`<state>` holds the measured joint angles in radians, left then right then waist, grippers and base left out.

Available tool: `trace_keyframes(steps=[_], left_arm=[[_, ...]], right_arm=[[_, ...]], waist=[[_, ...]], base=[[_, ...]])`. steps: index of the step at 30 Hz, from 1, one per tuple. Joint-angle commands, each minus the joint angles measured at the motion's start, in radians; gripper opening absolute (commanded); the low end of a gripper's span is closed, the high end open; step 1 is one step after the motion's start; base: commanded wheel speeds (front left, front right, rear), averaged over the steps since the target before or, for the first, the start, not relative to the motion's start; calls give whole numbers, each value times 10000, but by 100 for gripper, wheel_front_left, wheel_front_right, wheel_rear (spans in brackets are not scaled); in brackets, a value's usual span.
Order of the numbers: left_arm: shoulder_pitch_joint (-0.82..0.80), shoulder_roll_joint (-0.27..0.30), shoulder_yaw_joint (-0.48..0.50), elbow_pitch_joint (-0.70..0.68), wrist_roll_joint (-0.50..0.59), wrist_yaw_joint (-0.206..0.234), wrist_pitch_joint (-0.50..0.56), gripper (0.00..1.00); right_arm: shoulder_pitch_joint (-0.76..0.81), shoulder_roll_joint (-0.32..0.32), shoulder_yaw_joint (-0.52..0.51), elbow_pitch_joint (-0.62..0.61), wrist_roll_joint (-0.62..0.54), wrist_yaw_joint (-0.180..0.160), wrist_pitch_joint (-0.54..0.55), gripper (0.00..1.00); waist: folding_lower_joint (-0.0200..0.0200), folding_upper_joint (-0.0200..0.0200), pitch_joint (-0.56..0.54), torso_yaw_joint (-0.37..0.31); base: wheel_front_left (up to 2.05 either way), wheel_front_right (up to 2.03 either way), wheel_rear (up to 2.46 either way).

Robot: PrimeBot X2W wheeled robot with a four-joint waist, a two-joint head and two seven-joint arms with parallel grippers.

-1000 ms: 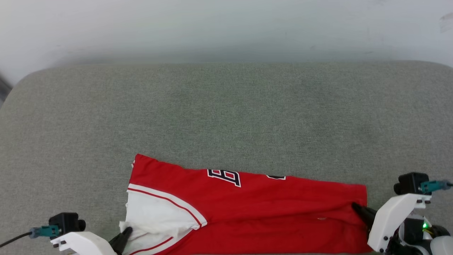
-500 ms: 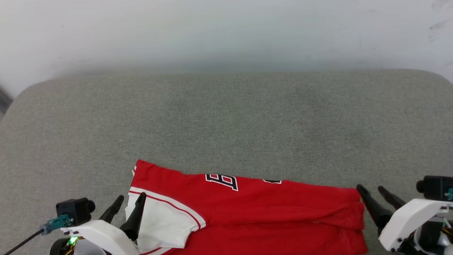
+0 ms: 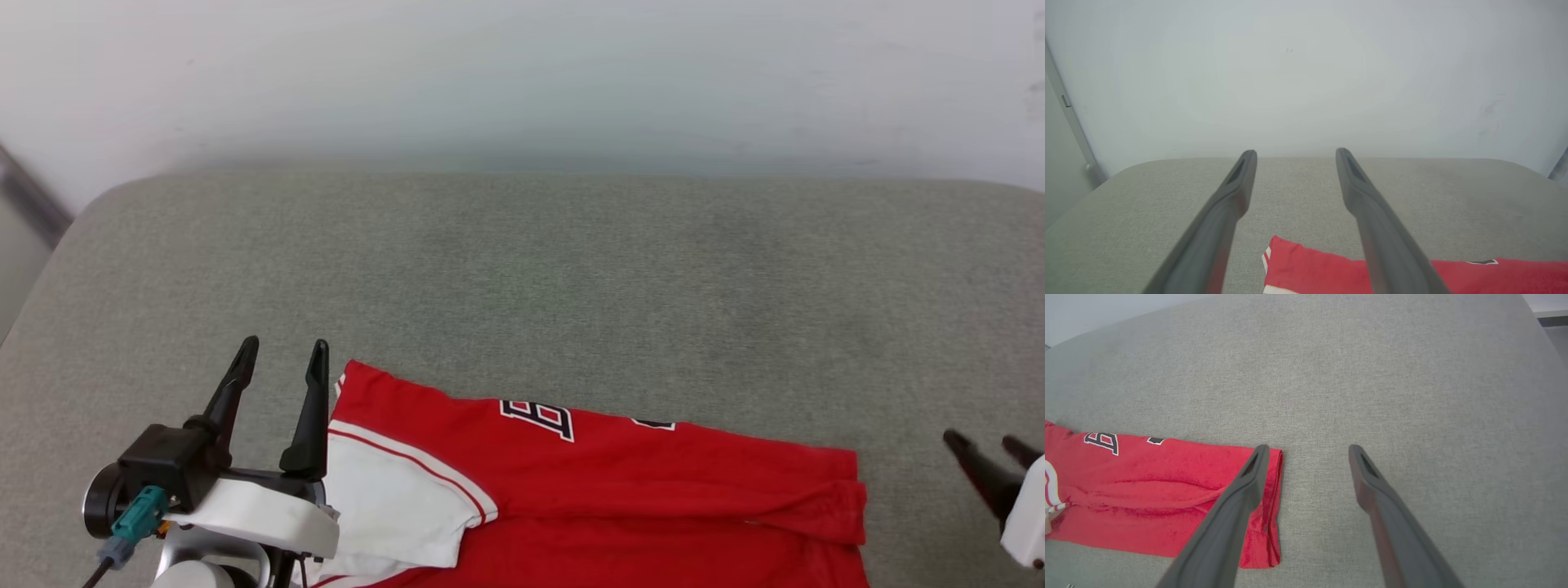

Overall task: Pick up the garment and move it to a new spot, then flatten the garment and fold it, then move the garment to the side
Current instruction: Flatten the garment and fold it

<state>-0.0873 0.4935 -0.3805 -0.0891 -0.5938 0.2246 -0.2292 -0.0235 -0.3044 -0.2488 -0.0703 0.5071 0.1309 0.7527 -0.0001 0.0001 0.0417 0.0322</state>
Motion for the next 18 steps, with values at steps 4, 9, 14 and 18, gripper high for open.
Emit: trace_keyframes(steps=[4, 9, 14, 18], left_arm=[[21, 46, -100, -302, 524, 216, -170, 100], [42, -91, -273, -442, 649, 213, -159, 100], [-213, -235, -424, -373, 668, 134, -174, 100], [-271, -324, -489, -305, 730, 66, -228, 100]], right_arm=[[378, 550, -7, 25, -289, -4, 954, 100], [441, 1289, 217, 757, -293, -4, 1062, 100], [95, 1579, 458, 1738, -186, -4, 783, 100], [-11, 1595, 786, 2824, -28, -6, 789, 100]], waist=[[1, -1, 208, 382], [1, -1, 466, 735], [1, -1, 655, 926], [1, -1, 704, 1010]], base=[[0, 0, 0], [0, 0, 0], [0, 0, 0], [0, 0, 0]])
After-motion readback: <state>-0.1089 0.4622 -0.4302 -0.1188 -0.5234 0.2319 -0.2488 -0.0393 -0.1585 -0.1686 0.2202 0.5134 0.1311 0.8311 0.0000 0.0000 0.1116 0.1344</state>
